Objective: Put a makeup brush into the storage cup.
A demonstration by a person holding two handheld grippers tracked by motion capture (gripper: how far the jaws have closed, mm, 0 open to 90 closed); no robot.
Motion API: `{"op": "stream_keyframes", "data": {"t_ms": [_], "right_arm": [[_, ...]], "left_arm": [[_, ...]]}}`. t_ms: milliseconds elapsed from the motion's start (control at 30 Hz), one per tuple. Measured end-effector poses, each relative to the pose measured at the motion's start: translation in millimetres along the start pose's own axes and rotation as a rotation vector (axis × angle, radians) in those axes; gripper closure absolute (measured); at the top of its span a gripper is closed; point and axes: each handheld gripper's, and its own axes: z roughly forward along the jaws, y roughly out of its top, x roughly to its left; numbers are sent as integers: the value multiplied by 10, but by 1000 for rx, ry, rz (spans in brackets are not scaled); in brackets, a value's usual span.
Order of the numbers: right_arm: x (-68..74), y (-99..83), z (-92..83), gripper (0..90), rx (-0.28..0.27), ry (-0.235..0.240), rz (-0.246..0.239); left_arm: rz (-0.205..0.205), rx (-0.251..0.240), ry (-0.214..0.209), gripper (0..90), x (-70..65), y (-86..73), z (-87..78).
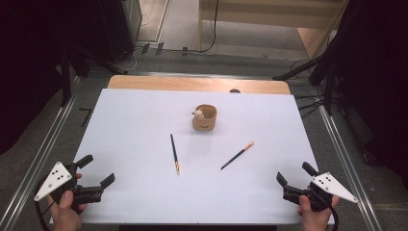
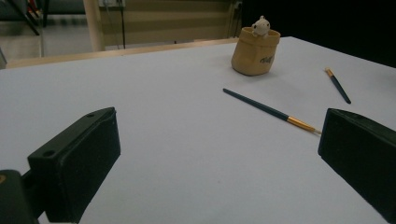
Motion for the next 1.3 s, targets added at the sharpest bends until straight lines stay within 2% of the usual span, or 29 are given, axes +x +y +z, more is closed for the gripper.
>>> {"op": "stream_keyframes", "data": {"t_ms": [333, 433, 700, 767, 967, 1067, 1300], "right_arm": [[54, 34, -4, 49, 12, 16, -5], [98, 104, 19, 61, 20, 33, -24], [195, 290, 129, 65, 50, 70, -54], [222, 393, 194, 66, 76, 86, -68], [251, 550, 332, 84, 96, 111, -76], [281, 646, 484, 106, 142, 132, -98], [322, 814, 683, 115, 201, 165, -132]], "left_arm": [[3, 3, -11, 0, -24, 15, 42], [20, 12, -6, 0, -44, 17, 63], [19, 18, -19, 0, -75, 4, 97], [16, 19, -18, 0, -71, 3, 93], [12, 21, -16, 0, -70, -1, 100], [14, 19, -21, 0, -77, -1, 101], [15, 22, -24, 0, -73, -10, 98]]}}
